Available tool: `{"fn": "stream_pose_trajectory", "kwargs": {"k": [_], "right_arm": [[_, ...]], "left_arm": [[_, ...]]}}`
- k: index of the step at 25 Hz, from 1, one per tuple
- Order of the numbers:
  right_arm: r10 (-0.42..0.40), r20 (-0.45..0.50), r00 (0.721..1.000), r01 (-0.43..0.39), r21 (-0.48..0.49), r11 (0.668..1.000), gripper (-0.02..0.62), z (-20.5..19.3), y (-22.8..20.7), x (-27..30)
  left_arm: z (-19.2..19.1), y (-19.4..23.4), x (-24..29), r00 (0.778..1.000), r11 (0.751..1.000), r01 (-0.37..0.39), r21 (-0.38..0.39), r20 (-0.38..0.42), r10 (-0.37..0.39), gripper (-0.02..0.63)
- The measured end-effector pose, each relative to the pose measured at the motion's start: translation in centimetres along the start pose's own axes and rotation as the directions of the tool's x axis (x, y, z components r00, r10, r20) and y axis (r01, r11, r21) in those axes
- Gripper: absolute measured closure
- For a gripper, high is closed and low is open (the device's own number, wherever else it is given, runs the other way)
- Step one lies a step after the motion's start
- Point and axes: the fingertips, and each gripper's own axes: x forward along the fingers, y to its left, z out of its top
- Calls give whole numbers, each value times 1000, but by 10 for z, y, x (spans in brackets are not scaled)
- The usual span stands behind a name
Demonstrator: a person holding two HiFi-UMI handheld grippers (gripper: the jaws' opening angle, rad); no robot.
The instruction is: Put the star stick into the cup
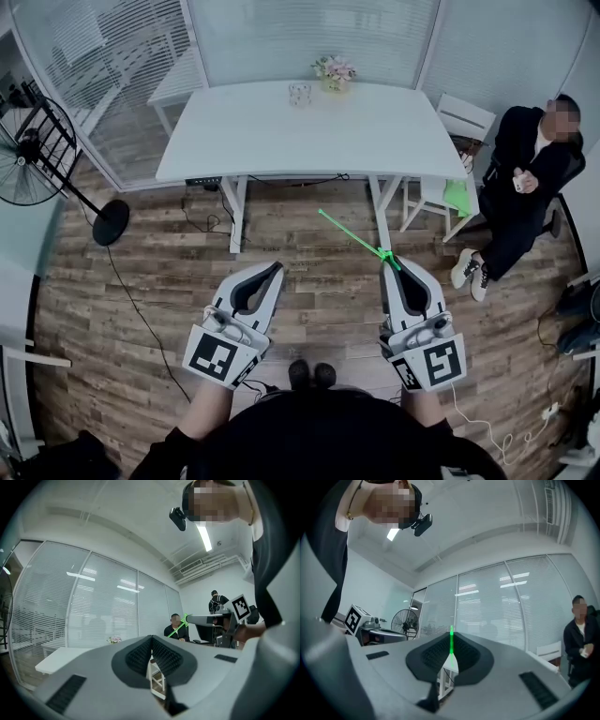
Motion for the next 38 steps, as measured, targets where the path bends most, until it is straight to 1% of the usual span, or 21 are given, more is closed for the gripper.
{"fn": "stream_pose_trajectory", "kwargs": {"k": [9,13,19,23,26,29,34,38], "right_arm": [[-35,-3,999,35,19,999,574,-10,18,9],[-44,-10,999,44,24,999,574,-16,19,17],[-46,-7,999,46,33,998,574,-23,11,30],[-29,5,1000,29,32,999,574,-23,2,49],[-13,26,1000,12,28,1000,574,-21,-7,65],[-6,29,1000,5,25,1000,574,-26,-19,79],[6,34,999,-7,26,1000,574,-35,-48,111],[17,40,999,-18,27,999,574,-38,-73,139]], "left_arm": [[-11,23,-12,999,1000,25,-14,-20,-25,592],[-22,33,-12,998,1000,29,-6,-55,-29,592],[-20,42,0,999,1000,24,-19,-29,-25,592],[-20,53,15,999,1000,18,-14,-30,-19,592],[-18,63,30,1000,1000,14,-6,-15,-14,592],[-21,73,45,1000,1000,4,-3,-10,-4,592],[-24,93,81,1000,1000,-13,1,1,13,592],[-26,112,112,1000,1000,-28,1,-6,28,592]]}}
